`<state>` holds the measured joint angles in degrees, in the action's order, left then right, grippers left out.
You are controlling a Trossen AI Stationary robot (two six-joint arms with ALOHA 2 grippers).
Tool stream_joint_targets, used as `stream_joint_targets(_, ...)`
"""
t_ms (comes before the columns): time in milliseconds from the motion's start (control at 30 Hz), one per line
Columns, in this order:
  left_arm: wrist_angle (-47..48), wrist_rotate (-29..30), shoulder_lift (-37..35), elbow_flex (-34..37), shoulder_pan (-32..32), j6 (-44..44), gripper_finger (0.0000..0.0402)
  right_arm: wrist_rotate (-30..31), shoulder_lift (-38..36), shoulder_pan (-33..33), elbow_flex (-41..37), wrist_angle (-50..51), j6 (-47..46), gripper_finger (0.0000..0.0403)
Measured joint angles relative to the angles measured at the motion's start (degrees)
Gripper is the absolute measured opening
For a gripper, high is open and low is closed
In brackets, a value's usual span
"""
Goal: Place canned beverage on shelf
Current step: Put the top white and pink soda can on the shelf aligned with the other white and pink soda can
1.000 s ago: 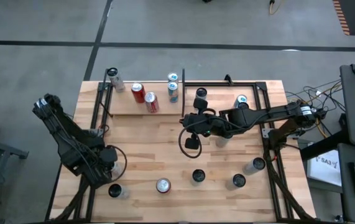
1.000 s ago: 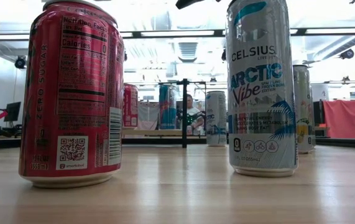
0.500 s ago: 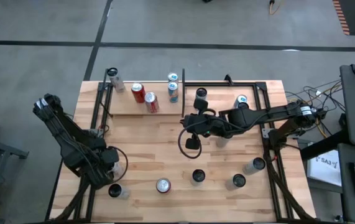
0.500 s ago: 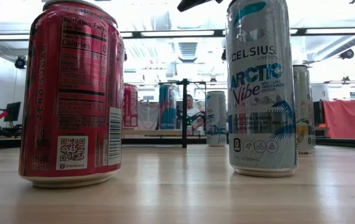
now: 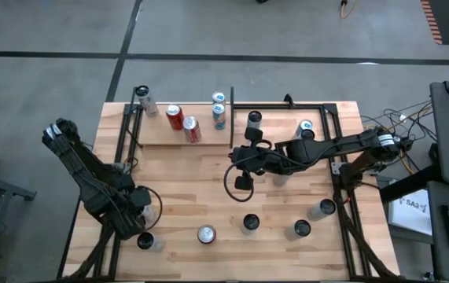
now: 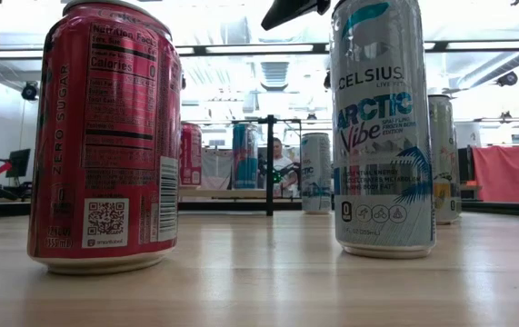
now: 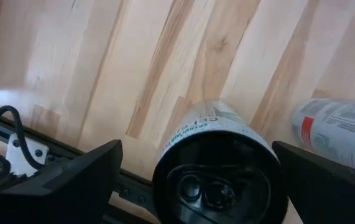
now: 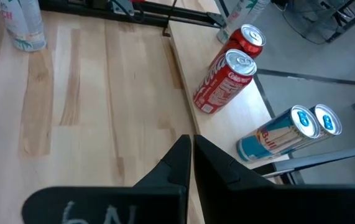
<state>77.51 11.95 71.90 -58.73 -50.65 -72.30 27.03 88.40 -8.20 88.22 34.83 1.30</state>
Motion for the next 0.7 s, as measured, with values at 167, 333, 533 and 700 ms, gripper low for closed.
stream_joint_targets(167, -2.0, -0.6, 0.0, 2.5, 0.0, -2.6, 0.0392, 0.0, 0.0, 0.4, -0.3, -0.1, -0.2, 0.0009)
stream_joint_targets(333, -2.1, -0.6, 0.0, 2.9, 0.0, -3.7, 0.0362, 0.0, 0.0, 0.7, -0.3, -0.9, -0.2, 0.0009)
stream_joint_targets(533, -1.8, -0.6, 0.0, 2.9, 0.0, -4.3, 0.0263, 0.0, 0.0, 1.0, -0.3, -0.9, -0.2, 0.0009)
stream_joint_targets(700, -0.7, 0.0, -0.4, 0.9, 0.0, -3.7, 0.0239, 0.0, 0.0, 1.0, -0.3, -1.0, -0.2, 0.0009)
